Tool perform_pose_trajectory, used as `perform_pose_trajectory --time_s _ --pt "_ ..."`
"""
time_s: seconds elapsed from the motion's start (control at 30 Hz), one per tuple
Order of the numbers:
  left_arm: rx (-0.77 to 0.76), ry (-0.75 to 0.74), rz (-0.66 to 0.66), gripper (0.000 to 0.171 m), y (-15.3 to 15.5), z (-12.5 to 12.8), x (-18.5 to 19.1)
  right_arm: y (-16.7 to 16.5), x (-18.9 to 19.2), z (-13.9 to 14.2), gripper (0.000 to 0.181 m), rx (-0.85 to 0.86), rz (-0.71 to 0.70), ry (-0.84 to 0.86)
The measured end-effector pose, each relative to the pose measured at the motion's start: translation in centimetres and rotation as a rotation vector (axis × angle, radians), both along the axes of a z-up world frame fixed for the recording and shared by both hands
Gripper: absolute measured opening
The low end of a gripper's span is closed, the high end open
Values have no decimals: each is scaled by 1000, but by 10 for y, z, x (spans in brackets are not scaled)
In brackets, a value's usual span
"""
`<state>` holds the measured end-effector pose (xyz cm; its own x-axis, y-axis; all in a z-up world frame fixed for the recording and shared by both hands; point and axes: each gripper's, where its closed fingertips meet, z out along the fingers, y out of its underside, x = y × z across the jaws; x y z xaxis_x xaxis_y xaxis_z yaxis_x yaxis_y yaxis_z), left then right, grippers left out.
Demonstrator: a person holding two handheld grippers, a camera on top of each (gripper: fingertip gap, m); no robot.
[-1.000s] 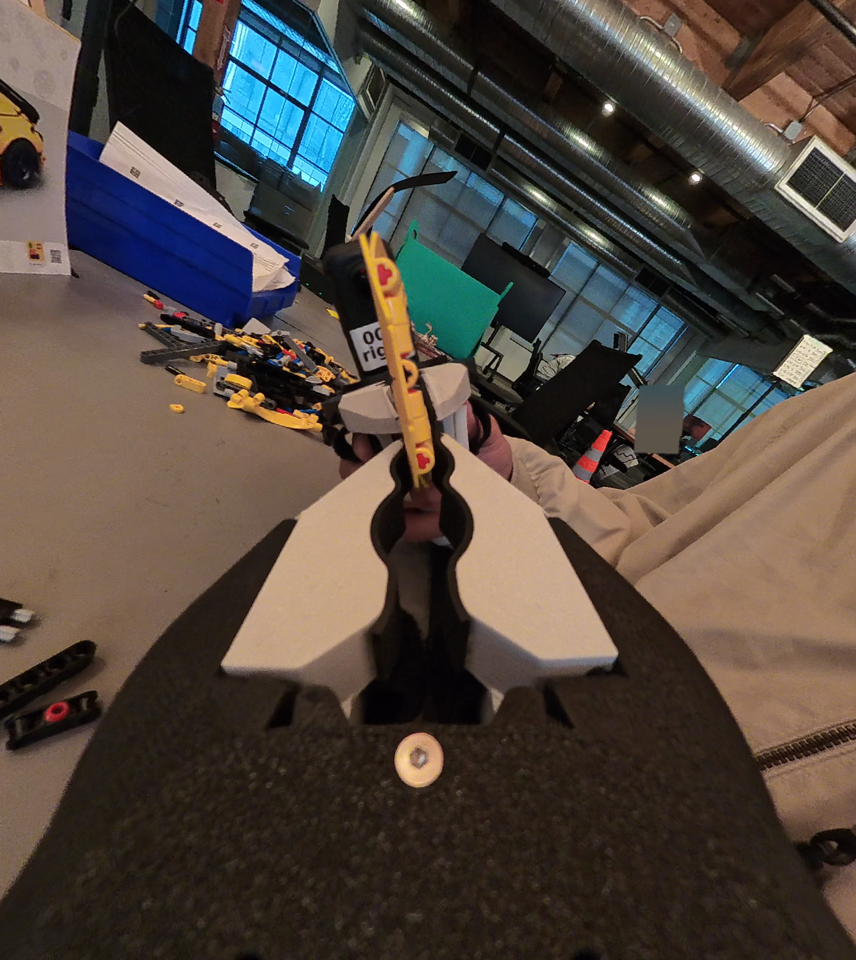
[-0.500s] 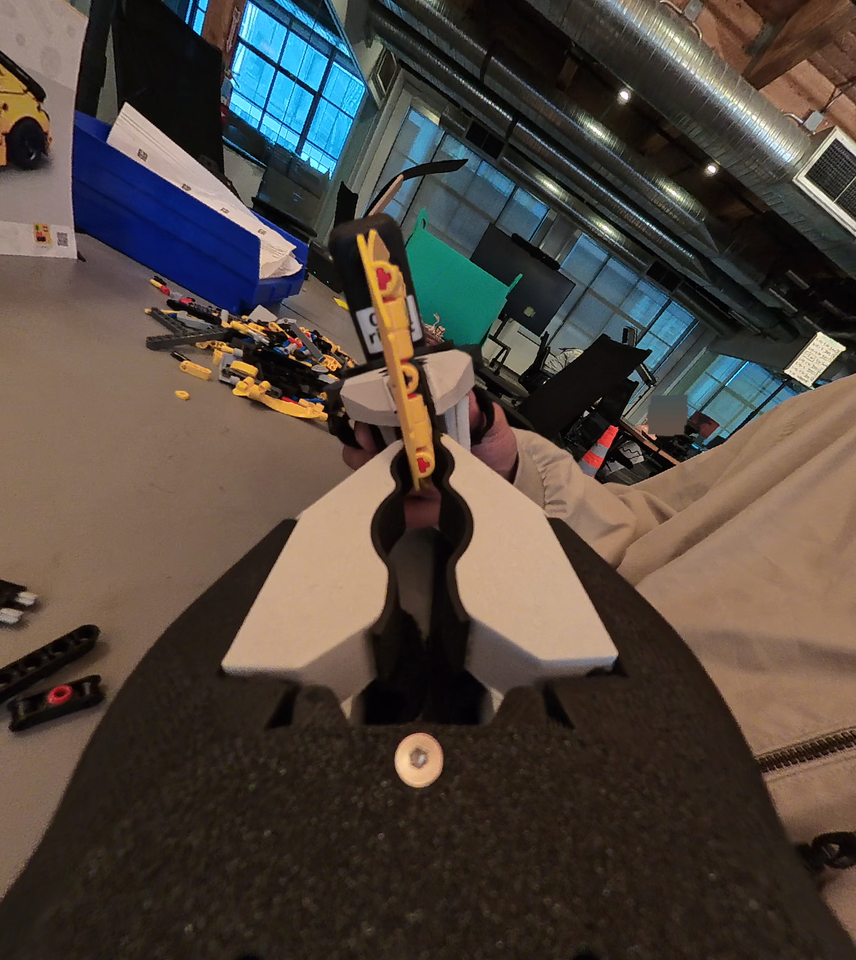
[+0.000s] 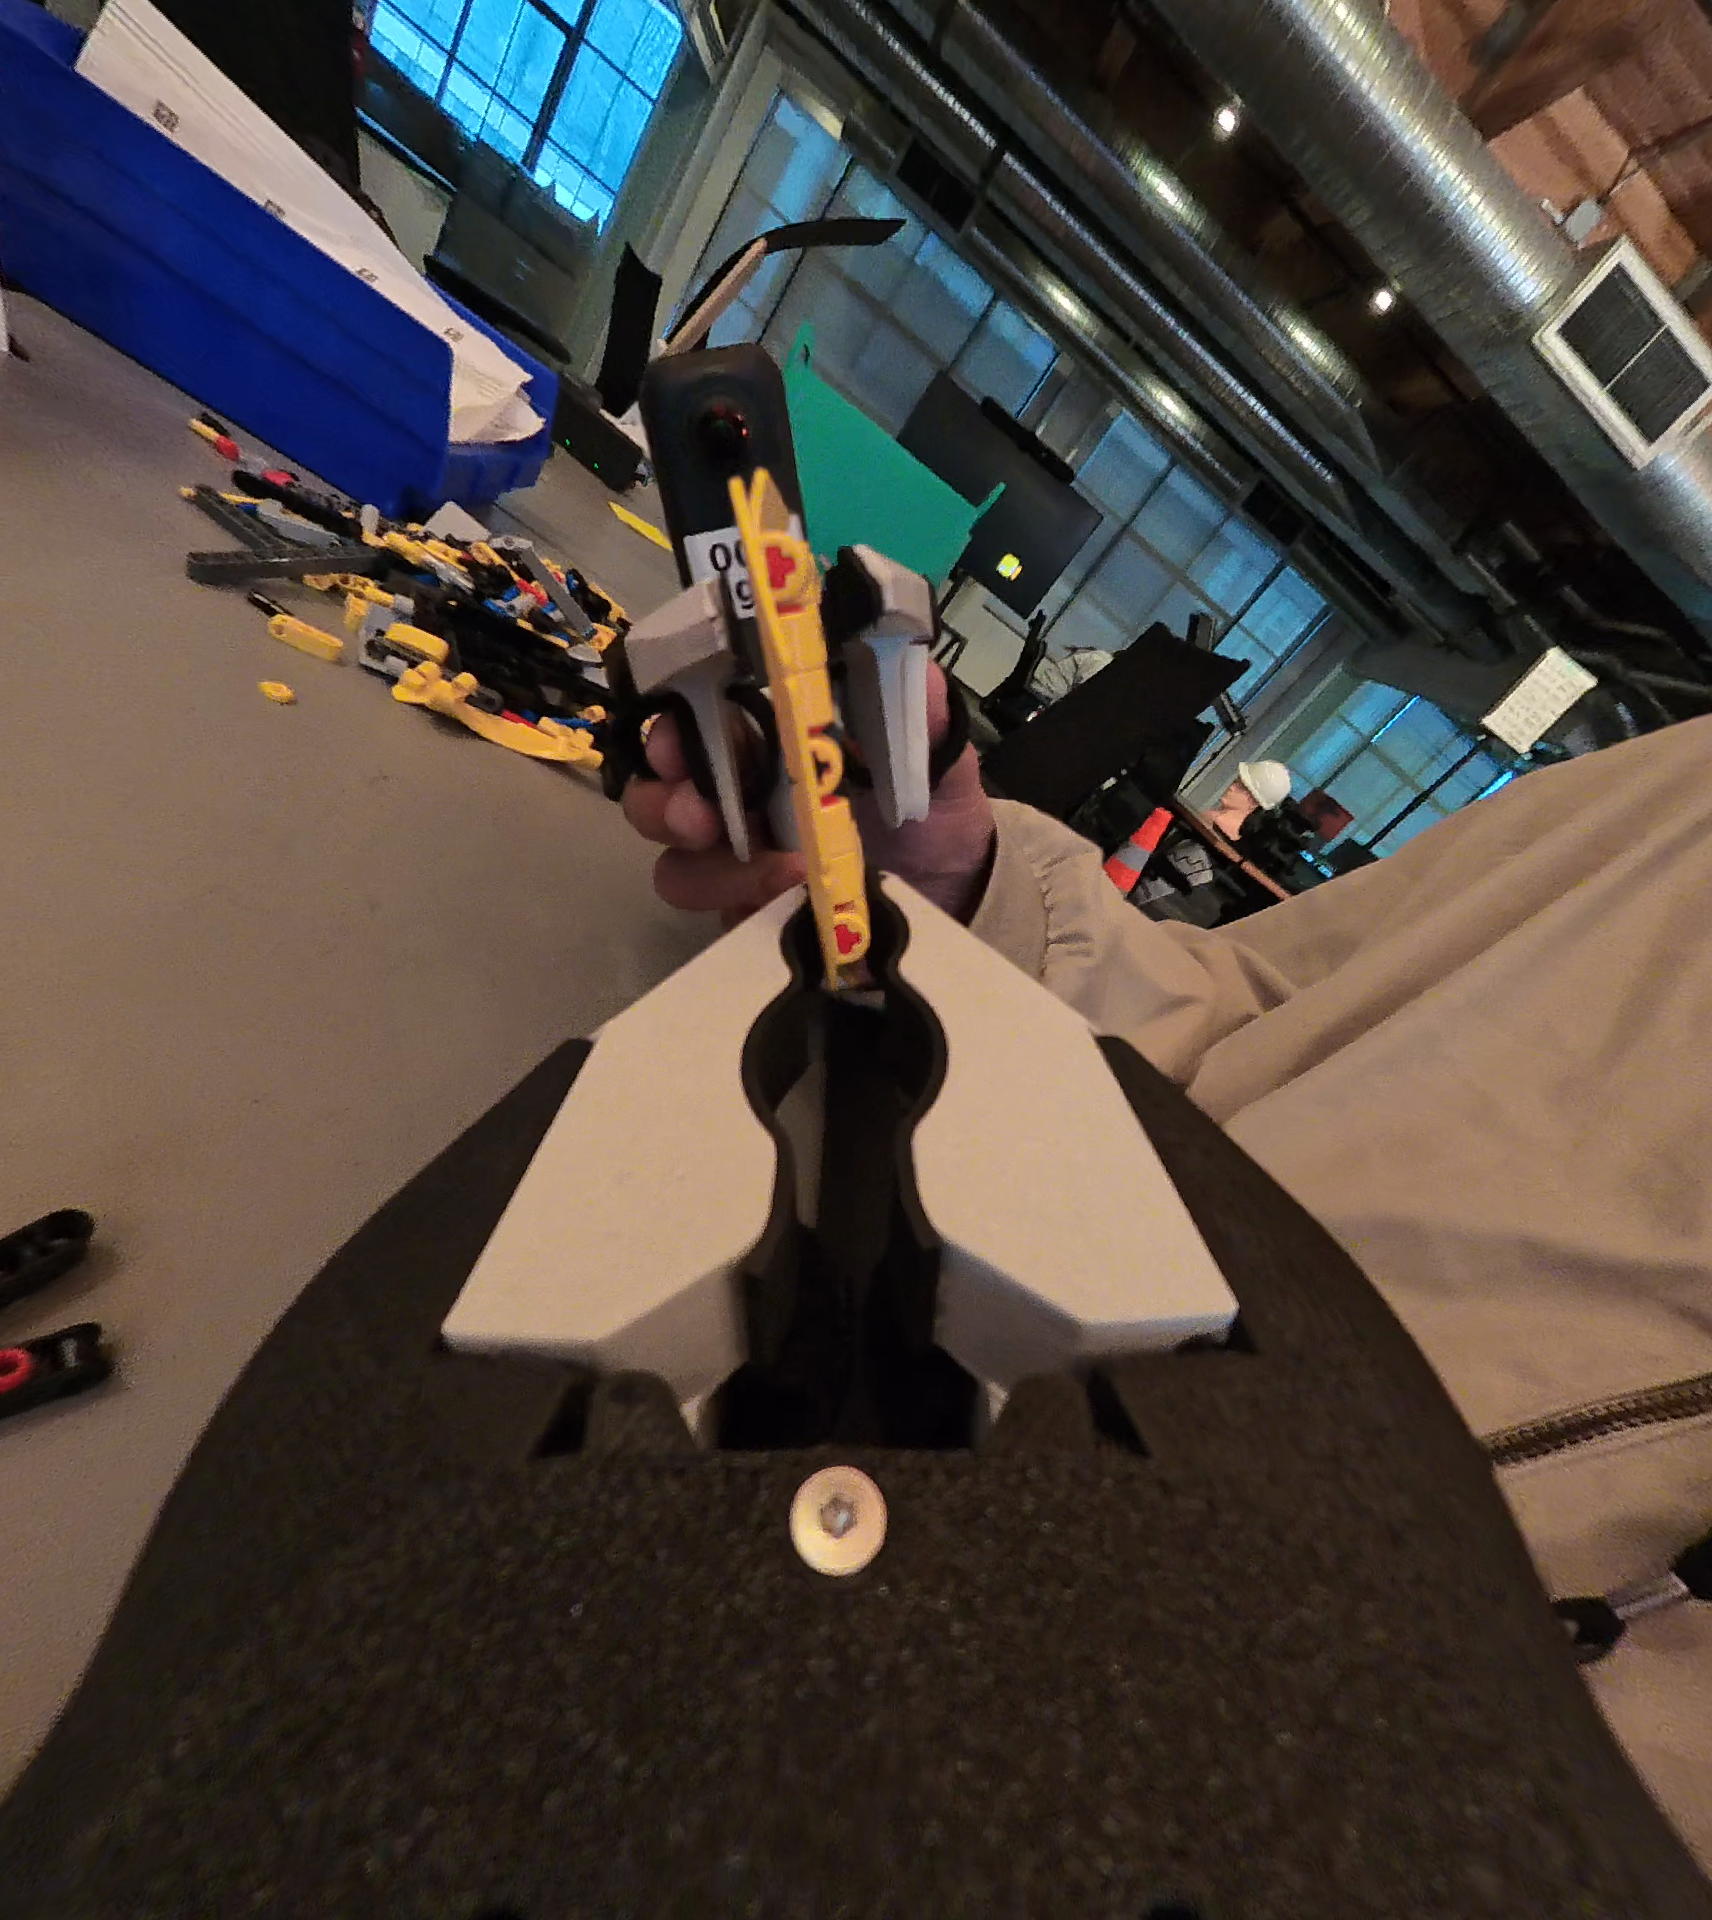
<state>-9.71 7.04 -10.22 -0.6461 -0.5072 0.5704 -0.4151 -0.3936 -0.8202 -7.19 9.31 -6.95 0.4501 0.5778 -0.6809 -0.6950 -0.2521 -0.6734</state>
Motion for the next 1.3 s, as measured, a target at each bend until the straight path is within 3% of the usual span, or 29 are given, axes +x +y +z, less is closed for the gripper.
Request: perform_pose_trajectory --time_s 0.07,0.2,0.27,0.33,0.5,0.67,0.9,1.13,1.2,1.3 --pt "2 9 -9 6 -2 -2 0 -1 4 1 7 6 -21 1" --pt "-7 29 18 7 2 -3 4 -2 7 -2 6 -7 -55 -42" --pt "-26 13 72 24 10 2 9 -1 3 -4 6 -17 -37 -51" --pt "-45 -2 92 25 14 6 11 1 -3 -5 6 -17 -20 -49" --pt "-24 -68 106 6 14 14 9 7 -17 -10 6 -36 3 -92" --pt "20 -29 24 5 1 3 2 5 -22 -6 2 -17 42 -80" --pt "9 2 41 5 7 -1 5 2 -5 -18 0 -85 -21 -162" --pt "-28 0 49 5 11 2 5 2 -16 -17 18 -73 32 -158" --pt "-22 0 40 5 10 2 4 3 -15 -19 6 -78 18 -169" --pt "-12 -5 37 6 8 2 4 2 -15 -18 3 -74 10 -188"
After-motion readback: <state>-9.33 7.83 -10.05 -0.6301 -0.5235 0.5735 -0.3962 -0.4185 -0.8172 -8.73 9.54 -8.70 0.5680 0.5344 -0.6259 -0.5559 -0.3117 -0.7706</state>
